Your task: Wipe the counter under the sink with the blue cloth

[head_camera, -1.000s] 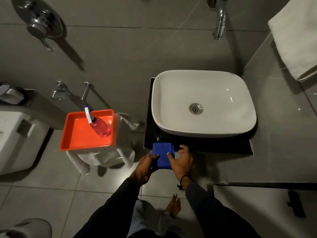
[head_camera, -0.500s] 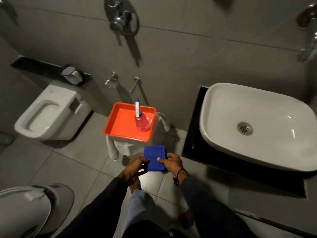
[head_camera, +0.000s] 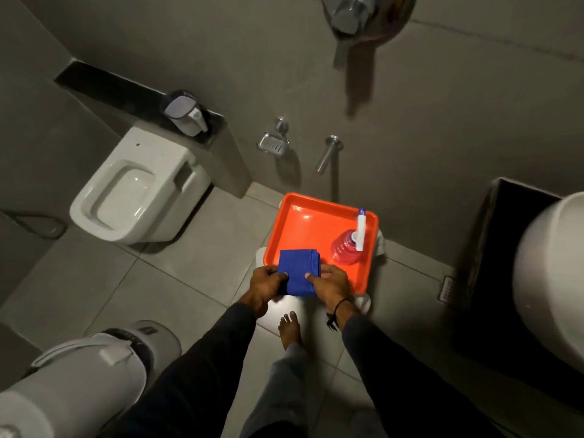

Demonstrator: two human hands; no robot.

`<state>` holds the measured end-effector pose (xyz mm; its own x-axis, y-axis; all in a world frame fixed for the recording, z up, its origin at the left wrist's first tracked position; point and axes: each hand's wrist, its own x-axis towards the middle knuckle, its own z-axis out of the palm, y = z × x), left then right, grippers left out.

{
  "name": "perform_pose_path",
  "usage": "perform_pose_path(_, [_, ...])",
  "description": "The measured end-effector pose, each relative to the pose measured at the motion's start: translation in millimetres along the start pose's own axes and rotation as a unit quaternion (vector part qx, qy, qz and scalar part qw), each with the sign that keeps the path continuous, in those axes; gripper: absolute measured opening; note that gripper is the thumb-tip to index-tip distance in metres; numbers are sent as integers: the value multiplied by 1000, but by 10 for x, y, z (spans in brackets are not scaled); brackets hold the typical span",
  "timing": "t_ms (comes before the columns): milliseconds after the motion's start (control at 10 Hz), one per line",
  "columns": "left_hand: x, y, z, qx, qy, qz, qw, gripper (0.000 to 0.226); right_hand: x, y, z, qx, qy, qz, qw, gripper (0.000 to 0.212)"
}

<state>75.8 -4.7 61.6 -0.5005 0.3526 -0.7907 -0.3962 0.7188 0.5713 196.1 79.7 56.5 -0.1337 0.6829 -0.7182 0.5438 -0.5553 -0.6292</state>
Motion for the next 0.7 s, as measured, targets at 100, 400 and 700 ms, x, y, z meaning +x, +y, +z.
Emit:
perform_pose_path(100, [465,265,-27,26,-22,9,999,31,347,-219,248,-22,50,-8,998,30])
perform_pose_path(400, [1060,382,36,93,-89,-16,992,44,888,-222,590,-180,59,-33,981,37])
perform_pose_path(700, [666,754,-295,140,-15,67,988,41,505,-797,534,-167,95,-102,976,38])
